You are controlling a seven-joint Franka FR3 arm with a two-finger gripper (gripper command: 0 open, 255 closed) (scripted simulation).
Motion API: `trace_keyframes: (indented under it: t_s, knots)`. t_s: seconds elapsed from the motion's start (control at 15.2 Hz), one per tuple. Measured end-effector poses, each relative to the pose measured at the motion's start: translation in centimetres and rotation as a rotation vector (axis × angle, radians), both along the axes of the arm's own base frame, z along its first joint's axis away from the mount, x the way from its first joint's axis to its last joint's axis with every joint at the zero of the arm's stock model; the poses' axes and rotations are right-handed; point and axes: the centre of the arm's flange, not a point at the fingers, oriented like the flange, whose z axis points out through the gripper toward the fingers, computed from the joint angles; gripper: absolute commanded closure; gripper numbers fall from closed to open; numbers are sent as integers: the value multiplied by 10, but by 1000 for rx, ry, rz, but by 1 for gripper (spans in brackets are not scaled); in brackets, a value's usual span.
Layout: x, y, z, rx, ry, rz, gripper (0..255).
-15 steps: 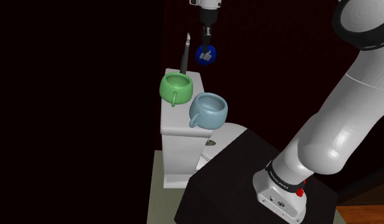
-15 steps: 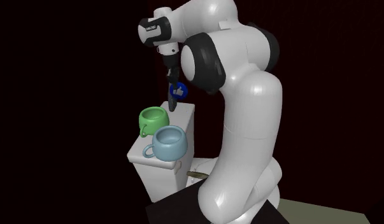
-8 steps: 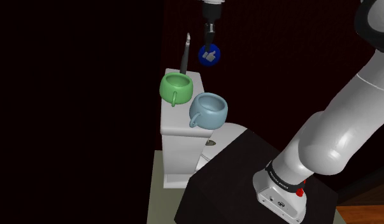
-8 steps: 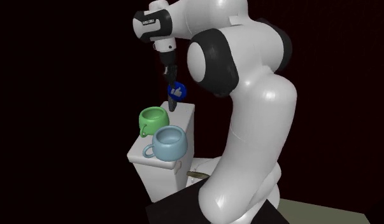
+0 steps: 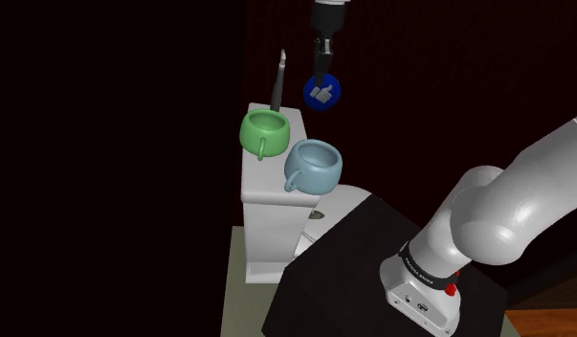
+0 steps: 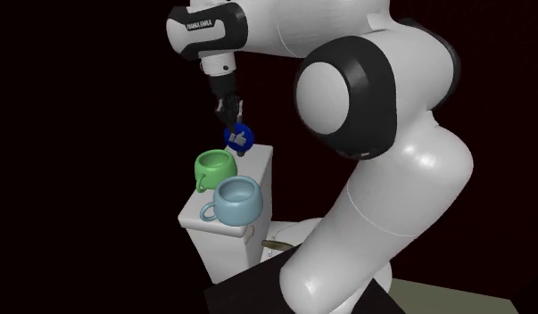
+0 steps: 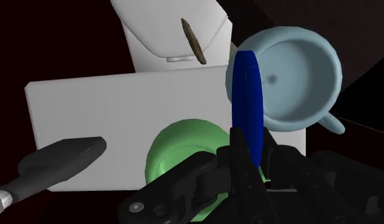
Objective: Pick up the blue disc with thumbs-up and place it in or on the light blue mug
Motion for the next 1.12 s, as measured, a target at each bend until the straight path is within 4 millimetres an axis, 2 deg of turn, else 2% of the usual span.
trace_keyframes:
  t_s: [0.46, 0.66, 1.12]
  knots:
    - [-73, 60, 13, 0, 0, 0, 255]
    - [-80, 68, 3, -1, 0, 0, 255]
    - [-82, 68, -34, -1, 1, -1, 255]
